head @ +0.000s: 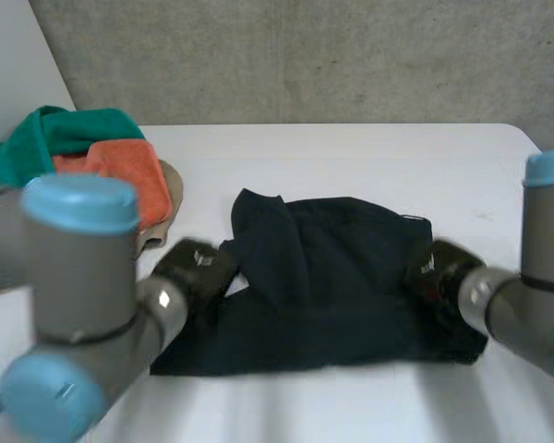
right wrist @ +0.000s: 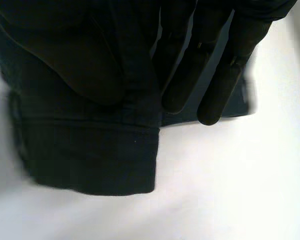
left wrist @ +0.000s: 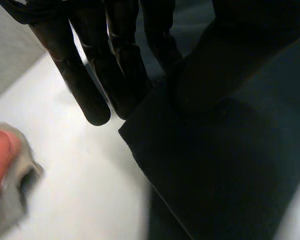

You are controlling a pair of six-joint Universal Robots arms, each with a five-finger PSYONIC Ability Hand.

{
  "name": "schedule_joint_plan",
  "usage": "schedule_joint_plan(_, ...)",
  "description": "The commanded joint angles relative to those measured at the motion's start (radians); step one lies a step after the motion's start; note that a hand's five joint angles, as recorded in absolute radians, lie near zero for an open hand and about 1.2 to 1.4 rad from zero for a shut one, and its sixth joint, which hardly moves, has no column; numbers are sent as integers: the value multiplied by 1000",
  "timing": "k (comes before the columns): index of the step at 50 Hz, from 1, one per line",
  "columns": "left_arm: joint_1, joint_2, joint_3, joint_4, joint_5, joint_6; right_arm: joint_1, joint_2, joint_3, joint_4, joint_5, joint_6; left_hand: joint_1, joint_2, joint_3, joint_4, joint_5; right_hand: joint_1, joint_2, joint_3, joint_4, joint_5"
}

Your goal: Fold the laundry.

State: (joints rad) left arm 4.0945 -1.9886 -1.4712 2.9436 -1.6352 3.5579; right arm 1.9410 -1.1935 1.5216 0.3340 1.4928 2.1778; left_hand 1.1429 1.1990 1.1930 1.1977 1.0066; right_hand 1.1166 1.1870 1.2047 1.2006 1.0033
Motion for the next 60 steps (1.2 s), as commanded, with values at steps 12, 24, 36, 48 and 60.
schedule_joint_plan(12,50,-124,806,659,-136,213,10,91,-515,-1036,-26,178,253,197,203,199,215,280,209,192,196,218)
schedule_joint_plan(24,58,-104,564,558,-140,156,13,172,-535,-902,-31,206,253,197,203,199,215,280,209,192,196,218)
schedule_joint_plan(36,34,-171,119,542,-141,87,15,357,-344,-698,-71,263,253,197,203,199,215,280,209,192,196,218)
schedule_joint_plan(48,-22,117,-273,267,-170,87,10,122,-68,-278,-74,257,253,197,203,199,215,280,209,192,196,218)
schedule_joint_plan(60,-184,346,-488,-66,-166,81,-5,-124,207,143,-60,79,253,197,203,199,215,280,209,192,196,218)
